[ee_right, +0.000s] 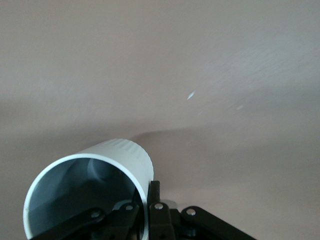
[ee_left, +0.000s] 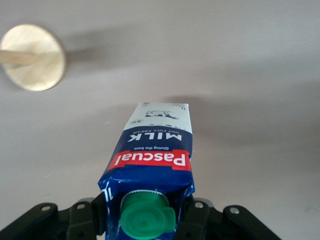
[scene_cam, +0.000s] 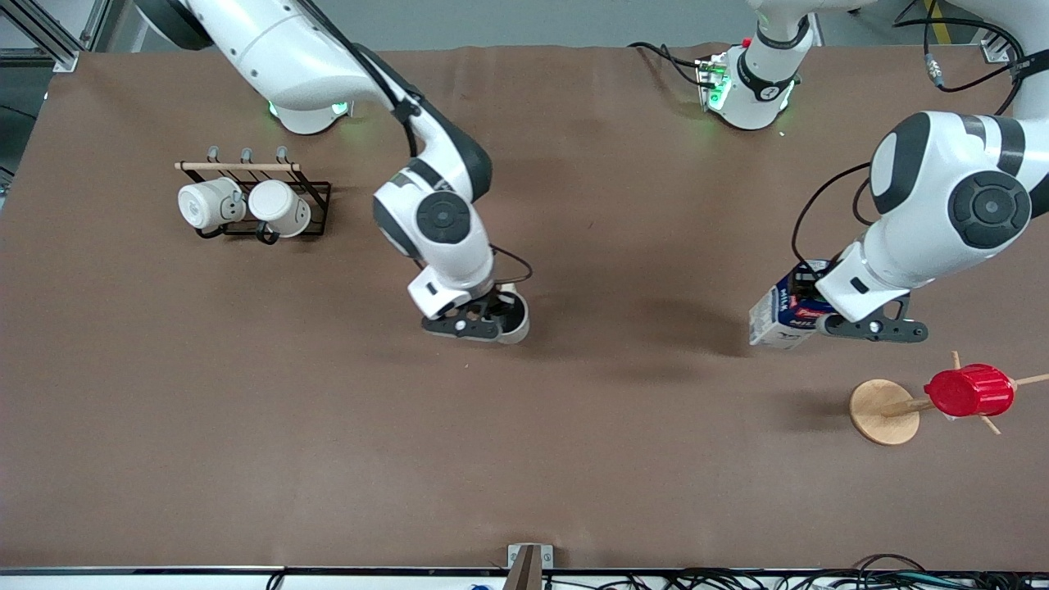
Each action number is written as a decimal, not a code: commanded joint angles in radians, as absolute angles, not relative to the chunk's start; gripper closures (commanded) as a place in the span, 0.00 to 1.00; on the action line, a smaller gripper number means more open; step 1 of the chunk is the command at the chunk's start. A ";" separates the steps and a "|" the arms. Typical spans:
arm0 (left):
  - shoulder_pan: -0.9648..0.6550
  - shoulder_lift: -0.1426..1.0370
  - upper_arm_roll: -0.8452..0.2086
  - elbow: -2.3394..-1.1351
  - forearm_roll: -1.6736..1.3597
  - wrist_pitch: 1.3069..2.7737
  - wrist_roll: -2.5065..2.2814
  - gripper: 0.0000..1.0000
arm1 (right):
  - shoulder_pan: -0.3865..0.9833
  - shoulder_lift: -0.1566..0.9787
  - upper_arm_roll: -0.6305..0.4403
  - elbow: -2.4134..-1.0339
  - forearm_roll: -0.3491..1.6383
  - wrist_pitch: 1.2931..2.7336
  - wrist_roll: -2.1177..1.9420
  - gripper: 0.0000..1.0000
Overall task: Place cup and milk on table
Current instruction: 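Carry the cup with the right gripper while the left gripper carries the carton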
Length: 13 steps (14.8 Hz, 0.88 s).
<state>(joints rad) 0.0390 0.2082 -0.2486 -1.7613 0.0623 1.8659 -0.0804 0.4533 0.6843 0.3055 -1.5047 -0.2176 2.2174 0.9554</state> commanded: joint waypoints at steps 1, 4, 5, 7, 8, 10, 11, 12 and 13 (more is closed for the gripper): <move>0.016 0.218 -0.285 -1.711 0.011 1.842 -0.106 0.78 | 0.497 0.733 0.307 -1.448 -0.244 2.215 0.997 0.99; -0.078 0.261 -0.290 -1.677 0.012 1.842 -0.239 0.78 | 0.506 0.752 0.308 -1.448 -0.273 2.230 1.026 0.99; -0.113 0.281 -0.290 -1.669 0.012 1.842 -0.292 0.78 | 0.517 0.762 0.308 -1.448 -0.275 2.243 1.044 0.98; -0.173 0.316 -0.290 -1.643 0.017 1.842 -0.374 0.78 | 0.523 0.775 0.308 -1.448 -0.284 2.269 1.072 0.98; -0.192 0.334 -0.290 -1.625 0.018 1.842 -0.400 0.78 | 0.522 0.775 0.308 -1.448 -0.282 2.269 1.084 0.92; -0.236 0.370 -0.290 -1.589 0.017 1.842 -0.449 0.78 | 0.520 0.773 0.308 -1.448 -0.282 2.266 1.091 0.09; -0.259 0.394 -0.290 -1.574 0.018 1.842 -0.487 0.78 | 0.520 0.769 0.310 -1.448 -0.288 2.266 1.091 0.00; -0.285 0.420 -0.288 -1.550 0.020 1.842 -0.533 0.78 | 0.508 0.762 0.316 -1.448 -0.290 2.260 1.089 0.00; -0.313 0.448 -0.288 -1.520 0.023 1.842 -0.572 0.78 | 0.499 0.753 0.333 -1.447 -0.290 2.258 1.088 0.00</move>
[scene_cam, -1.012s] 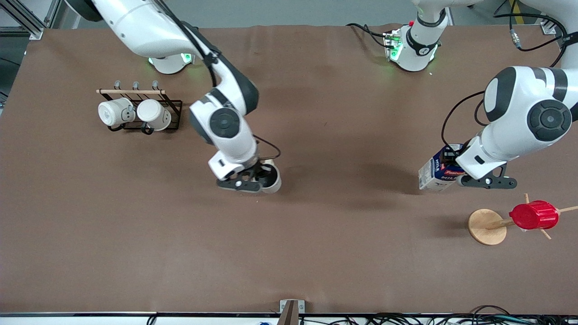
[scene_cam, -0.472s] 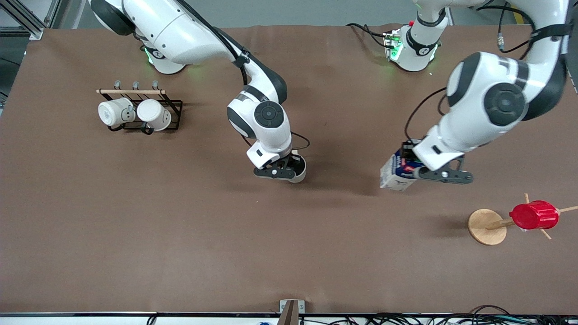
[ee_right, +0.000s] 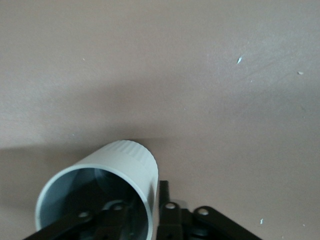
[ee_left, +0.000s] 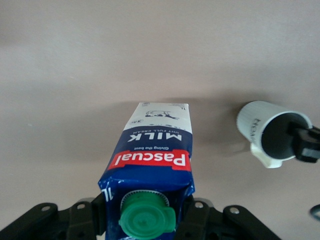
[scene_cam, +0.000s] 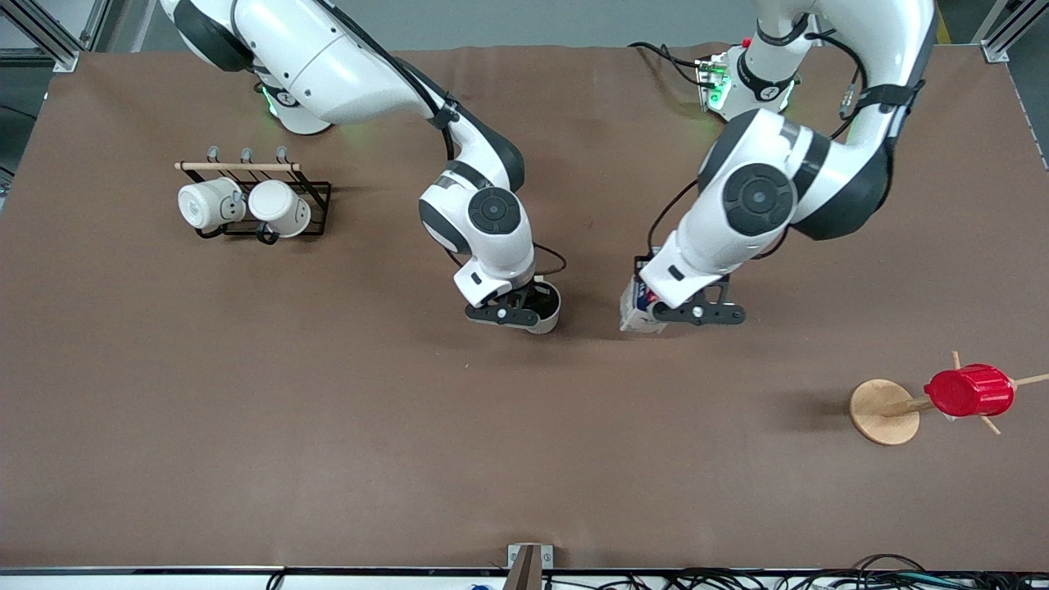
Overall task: Place cup and milk on table
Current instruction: 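Carry the cup with the right gripper while the left gripper carries the carton, then release the cup and withdraw the right gripper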
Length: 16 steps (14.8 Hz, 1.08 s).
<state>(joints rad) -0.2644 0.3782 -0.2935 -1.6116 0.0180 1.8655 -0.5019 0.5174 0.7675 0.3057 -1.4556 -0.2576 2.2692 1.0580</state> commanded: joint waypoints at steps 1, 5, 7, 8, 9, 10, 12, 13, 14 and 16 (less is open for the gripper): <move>-0.328 0.469 -0.288 -1.500 0.023 1.842 -0.598 0.78 | 0.477 0.732 0.347 -1.448 -0.287 2.255 1.086 0.00; -0.362 0.508 -0.288 -1.477 0.021 1.853 -0.650 0.78 | 0.367 0.563 0.374 -1.463 -0.285 2.059 1.078 0.00; -0.374 0.541 -0.288 -1.441 0.021 1.853 -0.673 0.78 | 0.277 0.468 0.374 -1.470 -0.285 1.956 1.060 0.00; -0.379 0.554 -0.287 -1.428 0.021 1.853 -0.675 0.78 | 0.231 0.424 0.373 -1.471 -0.285 1.903 1.033 0.00; -0.380 0.567 -0.285 -1.414 0.023 1.855 -0.673 0.78 | 0.174 0.384 0.374 -1.470 -0.285 1.858 0.999 0.00; -0.385 0.583 -0.285 -1.398 0.023 1.855 -0.673 0.78 | 0.120 0.344 0.374 -1.470 -0.285 1.833 0.959 0.00; -0.399 0.598 -0.285 -1.388 0.046 1.855 -0.670 0.77 | 0.004 0.276 0.377 -1.468 -0.279 1.798 0.817 0.00; -0.402 0.600 -0.287 -1.390 0.048 1.855 -0.670 0.77 | -0.029 0.249 0.371 -1.467 -0.267 1.775 0.730 0.00; -0.400 0.598 -0.287 -1.391 0.052 1.855 -0.669 0.77 | -0.052 0.224 0.353 -1.465 -0.244 1.760 0.654 0.00; -0.399 0.595 -0.287 -1.394 0.054 1.853 -0.664 0.76 | -0.049 0.157 0.234 -1.465 -0.180 1.735 0.516 0.00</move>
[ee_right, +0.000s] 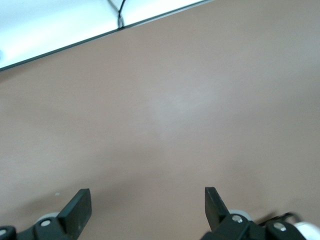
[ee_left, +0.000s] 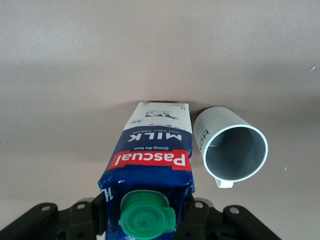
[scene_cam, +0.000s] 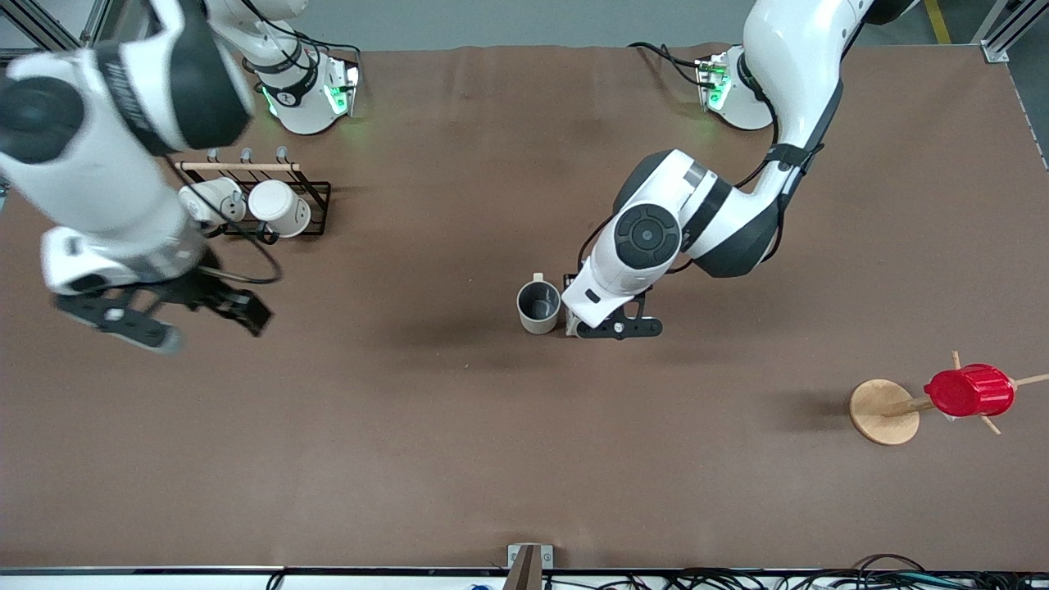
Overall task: Place cup and milk on table
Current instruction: 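Release the cup and withdraw the right gripper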
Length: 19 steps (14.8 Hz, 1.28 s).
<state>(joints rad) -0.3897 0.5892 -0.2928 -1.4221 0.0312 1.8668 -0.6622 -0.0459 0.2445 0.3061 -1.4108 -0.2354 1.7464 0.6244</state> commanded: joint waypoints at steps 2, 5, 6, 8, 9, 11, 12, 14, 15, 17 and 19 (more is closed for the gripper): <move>-0.399 0.595 -0.288 -1.401 0.054 1.850 -0.661 0.76 | -0.051 0.112 0.154 -1.460 -0.117 1.662 0.380 0.00; -0.399 0.597 -0.288 -1.413 0.054 1.848 -0.643 0.75 | -0.048 0.048 0.037 -1.460 -0.026 1.571 0.208 0.00; -0.399 0.597 -0.288 -1.422 0.054 1.848 -0.631 0.74 | -0.046 0.041 0.029 -1.457 -0.026 1.548 0.154 0.00; -0.399 0.597 -0.288 -1.431 0.054 1.848 -0.624 0.73 | -0.044 0.023 0.029 -1.463 -0.029 1.508 0.133 0.00; -0.399 0.597 -0.288 -1.433 0.054 1.848 -0.621 0.72 | -0.043 0.021 0.031 -1.471 -0.028 1.514 0.135 0.00; -0.399 0.600 -0.288 -1.433 0.054 1.851 -0.621 0.66 | -0.041 0.026 0.032 -1.471 -0.026 1.540 0.135 0.00; -0.400 0.601 -0.288 -1.433 0.054 1.855 -0.623 0.56 | -0.041 0.028 0.032 -1.471 -0.026 1.543 0.130 0.00; -0.400 0.606 -0.288 -1.431 0.054 1.862 -0.624 0.15 | -0.041 0.026 0.032 -1.471 -0.026 1.531 0.126 0.00; -0.400 0.606 -0.288 -1.430 0.054 1.864 -0.629 0.06 | -0.041 0.026 0.032 -1.471 -0.026 1.531 0.126 0.00; -0.399 0.598 -0.288 -1.427 0.054 1.862 -0.637 0.00 | -0.043 0.026 0.032 -1.471 -0.026 1.532 0.124 0.00; -0.391 0.578 -0.290 -1.424 0.052 1.859 -0.638 0.00 | -0.043 0.028 0.031 -1.470 -0.026 1.532 0.124 0.00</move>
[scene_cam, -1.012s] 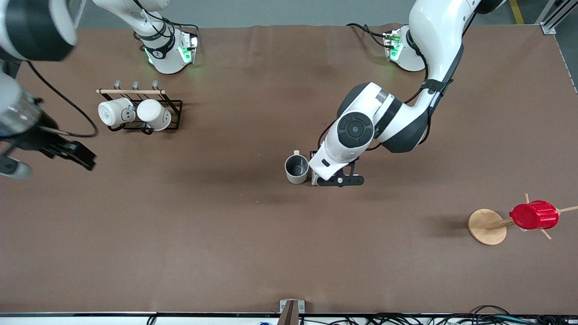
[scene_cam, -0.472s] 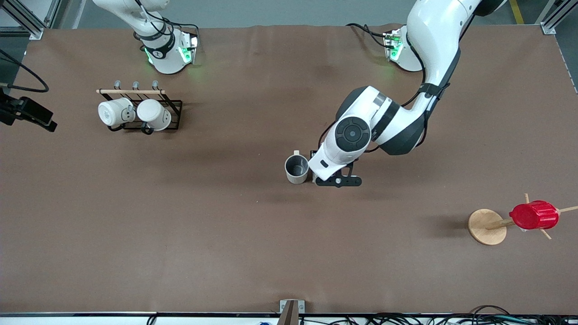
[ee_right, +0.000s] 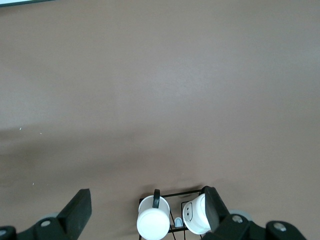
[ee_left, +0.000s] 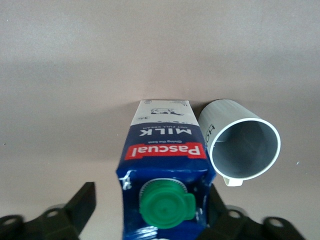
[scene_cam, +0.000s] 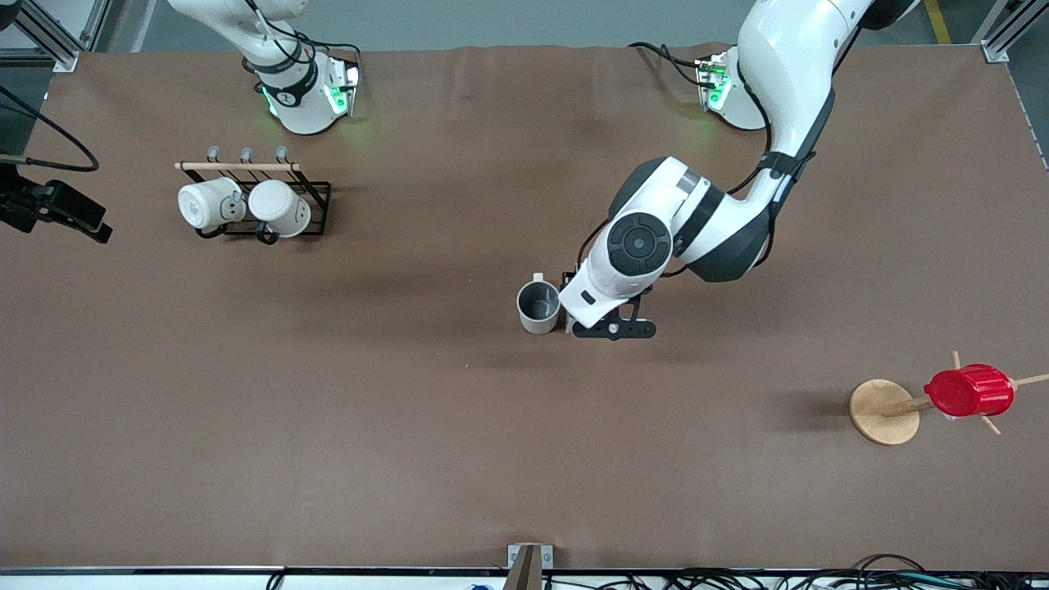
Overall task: Place cup and milk on table
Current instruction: 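Lower the milk carton beside the cup with the left gripper, then open the left gripper and lift it away from the carton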
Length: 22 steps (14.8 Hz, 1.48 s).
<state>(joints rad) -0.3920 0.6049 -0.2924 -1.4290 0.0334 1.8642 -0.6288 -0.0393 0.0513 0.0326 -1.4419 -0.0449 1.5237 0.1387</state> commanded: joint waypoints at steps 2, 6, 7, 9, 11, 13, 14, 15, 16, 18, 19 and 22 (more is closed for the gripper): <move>-0.382 0.540 -0.288 -1.422 0.052 1.855 -0.632 0.00 | -0.044 0.028 0.032 -1.471 -0.026 1.531 0.123 0.00; -0.342 0.422 -0.287 -1.425 0.049 1.813 -0.629 0.00 | -0.044 0.028 0.032 -1.470 -0.026 1.531 0.123 0.00; -0.321 0.395 -0.287 -1.428 0.051 1.803 -0.620 0.00 | -0.044 0.026 0.032 -1.470 -0.026 1.529 0.123 0.00; -0.275 0.345 -0.288 -1.433 0.052 1.758 -0.570 0.00 | -0.044 0.026 0.032 -1.470 -0.025 1.529 0.123 0.00; -0.230 0.280 -0.288 -1.478 0.052 1.741 -0.528 0.00 | -0.044 0.028 0.032 -1.470 -0.025 1.529 0.123 0.00; -0.204 0.249 -0.290 -1.489 0.046 1.737 -0.491 0.00 | -0.044 0.026 0.032 -1.470 -0.025 1.529 0.124 0.00; -0.192 0.241 -0.290 -1.489 0.040 1.724 -0.471 0.00 | -0.044 0.026 0.032 -1.470 -0.025 1.529 0.124 0.00; -0.187 0.236 -0.290 -1.486 0.038 1.717 -0.459 0.00 | -0.044 0.028 0.032 -1.470 -0.025 1.529 0.124 0.00; -0.178 0.226 -0.288 -1.485 0.037 1.710 -0.443 0.00 | -0.044 0.026 0.032 -1.470 -0.025 1.531 0.126 0.00; -0.152 0.206 -0.290 -1.486 0.035 1.709 -0.414 0.00 | -0.044 0.026 0.032 -1.471 -0.025 1.531 0.127 0.00; -0.143 0.195 -0.290 -1.485 0.035 1.698 -0.394 0.00 | -0.044 0.026 0.032 -1.470 -0.025 1.531 0.126 0.00; -0.103 0.161 -0.290 -1.483 0.035 1.675 -0.336 0.00 | -0.044 0.026 0.032 -1.470 -0.025 1.531 0.126 0.00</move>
